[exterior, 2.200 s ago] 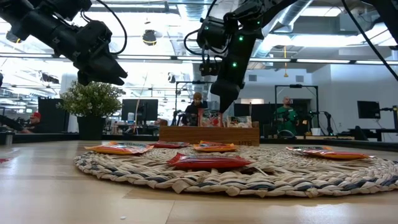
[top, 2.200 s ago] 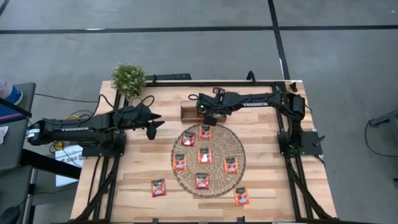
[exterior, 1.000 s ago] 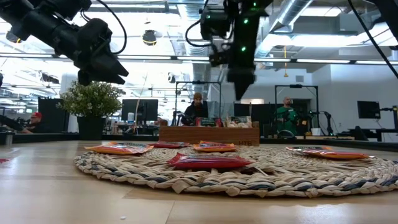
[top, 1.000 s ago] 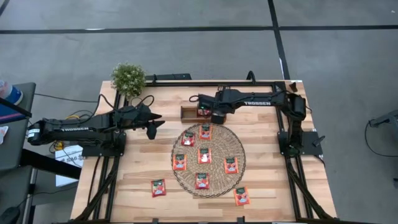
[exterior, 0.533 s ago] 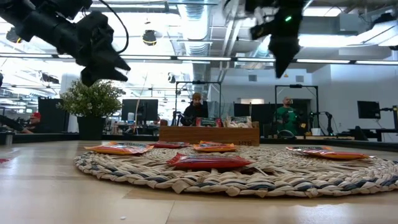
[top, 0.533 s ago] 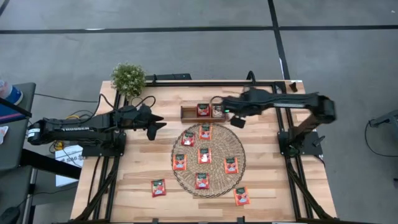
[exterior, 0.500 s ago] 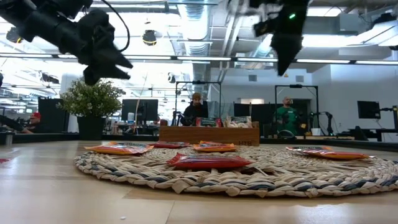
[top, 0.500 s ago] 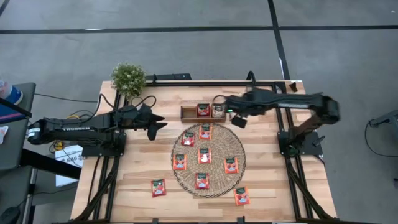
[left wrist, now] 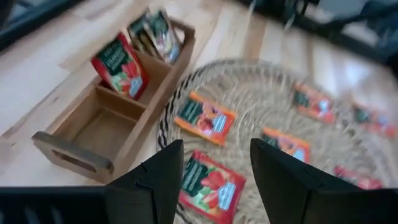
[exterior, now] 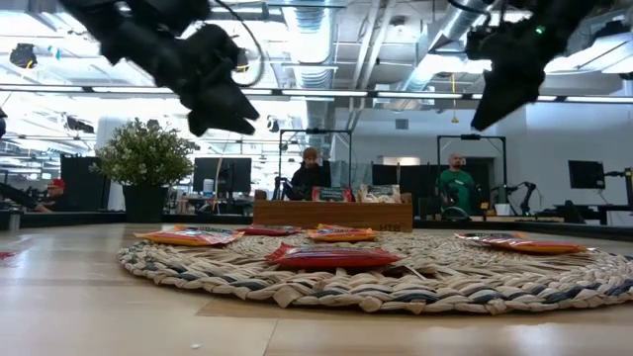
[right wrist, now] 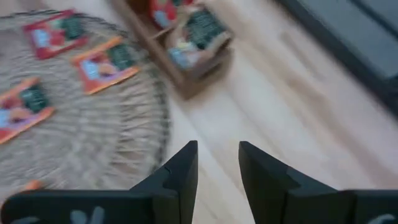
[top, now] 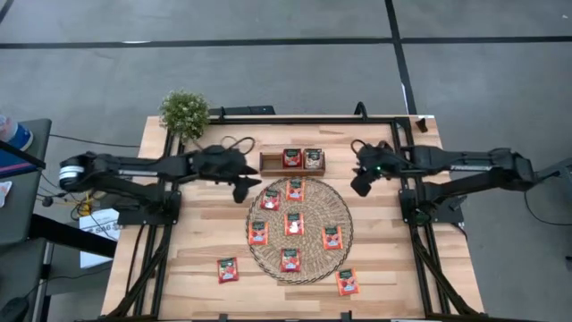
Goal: Pick & Place Tea
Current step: Put the red tea bag into the middle section of the wooden organizer
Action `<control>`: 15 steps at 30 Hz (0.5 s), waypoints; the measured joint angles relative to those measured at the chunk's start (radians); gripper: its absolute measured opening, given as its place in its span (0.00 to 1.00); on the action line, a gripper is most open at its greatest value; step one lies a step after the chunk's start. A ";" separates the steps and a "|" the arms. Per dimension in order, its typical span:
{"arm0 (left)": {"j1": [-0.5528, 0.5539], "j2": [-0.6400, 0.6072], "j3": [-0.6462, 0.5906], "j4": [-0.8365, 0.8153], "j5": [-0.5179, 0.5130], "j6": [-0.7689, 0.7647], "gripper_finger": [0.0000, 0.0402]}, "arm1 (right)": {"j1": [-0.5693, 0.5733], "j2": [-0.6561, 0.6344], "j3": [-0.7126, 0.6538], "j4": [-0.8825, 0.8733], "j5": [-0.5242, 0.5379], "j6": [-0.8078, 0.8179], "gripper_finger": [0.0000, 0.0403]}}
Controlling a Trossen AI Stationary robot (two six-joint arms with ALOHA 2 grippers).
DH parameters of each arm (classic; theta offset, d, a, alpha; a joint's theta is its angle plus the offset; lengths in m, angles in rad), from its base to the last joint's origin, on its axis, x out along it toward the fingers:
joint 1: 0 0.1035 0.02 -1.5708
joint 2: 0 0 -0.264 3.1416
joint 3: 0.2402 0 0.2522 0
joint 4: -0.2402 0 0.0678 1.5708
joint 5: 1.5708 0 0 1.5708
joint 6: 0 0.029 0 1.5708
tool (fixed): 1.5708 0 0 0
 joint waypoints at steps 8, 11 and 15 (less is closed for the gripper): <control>0.000 0.241 0.215 -0.273 0.018 0.094 0.45 | 0.000 -0.162 -0.262 0.361 -0.050 0.032 0.27; 0.000 0.293 0.262 -0.332 0.018 0.123 0.45 | 0.000 -0.234 -0.339 0.518 -0.078 0.032 0.26; -0.002 0.335 0.293 -0.333 0.018 0.161 0.45 | 0.000 -0.319 -0.414 0.640 -0.102 0.032 0.25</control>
